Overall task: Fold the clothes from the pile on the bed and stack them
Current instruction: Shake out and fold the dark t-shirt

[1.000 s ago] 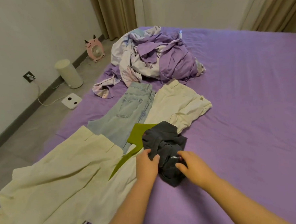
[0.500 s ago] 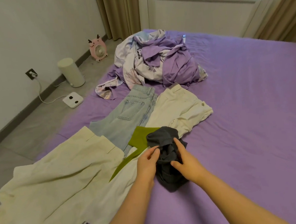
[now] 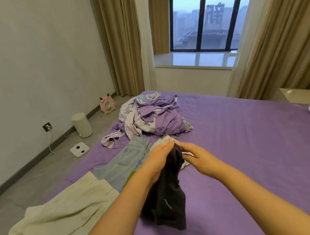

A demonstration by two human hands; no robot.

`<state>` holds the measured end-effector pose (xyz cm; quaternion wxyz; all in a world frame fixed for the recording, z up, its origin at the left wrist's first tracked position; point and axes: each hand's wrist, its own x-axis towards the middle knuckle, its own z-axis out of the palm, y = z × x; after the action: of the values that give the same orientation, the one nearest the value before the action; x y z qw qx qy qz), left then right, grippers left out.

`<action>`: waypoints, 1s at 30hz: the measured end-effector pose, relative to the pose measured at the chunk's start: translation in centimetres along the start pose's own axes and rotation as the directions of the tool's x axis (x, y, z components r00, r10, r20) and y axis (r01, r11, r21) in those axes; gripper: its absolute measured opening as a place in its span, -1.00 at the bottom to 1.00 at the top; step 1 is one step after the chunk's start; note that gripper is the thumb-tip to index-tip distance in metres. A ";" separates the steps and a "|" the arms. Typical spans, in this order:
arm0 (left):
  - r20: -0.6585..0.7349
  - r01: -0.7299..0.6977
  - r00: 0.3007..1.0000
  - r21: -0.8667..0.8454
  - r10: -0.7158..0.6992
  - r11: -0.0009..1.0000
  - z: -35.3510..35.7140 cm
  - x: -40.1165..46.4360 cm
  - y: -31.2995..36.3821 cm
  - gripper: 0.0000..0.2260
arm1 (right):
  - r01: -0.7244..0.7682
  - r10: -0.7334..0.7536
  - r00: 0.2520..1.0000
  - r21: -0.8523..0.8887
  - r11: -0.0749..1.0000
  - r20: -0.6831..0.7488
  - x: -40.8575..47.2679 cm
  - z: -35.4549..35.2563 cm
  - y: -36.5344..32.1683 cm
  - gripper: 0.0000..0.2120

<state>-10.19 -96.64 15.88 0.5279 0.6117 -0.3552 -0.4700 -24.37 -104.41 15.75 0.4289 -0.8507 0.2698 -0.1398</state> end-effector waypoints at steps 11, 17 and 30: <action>0.286 -0.265 0.932 0.109 0.225 0.958 11.4 -9.9 13.4 -0.79 | 0.015 -0.014 1.000 0.111 0.994 -0.010 -15.3 -13.7 -8.5 -0.69; 0.276 -0.289 0.928 0.110 0.250 0.951 15.5 -14.5 14.6 -0.84 | -0.008 0.016 0.994 0.073 0.997 -0.112 -22.7 -18.3 -9.3 -0.88; 0.211 -0.373 0.911 0.049 0.355 0.927 21.9 -20.6 15.5 -0.82 | 0.045 -0.035 0.985 0.058 0.997 -0.169 -32.0 -24.1 -11.1 -0.83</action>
<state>-36.33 -87.28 35.12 0.5405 0.5077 -0.5343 -0.4058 -58.01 -96.27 38.82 0.4277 -0.8275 0.2833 -0.2280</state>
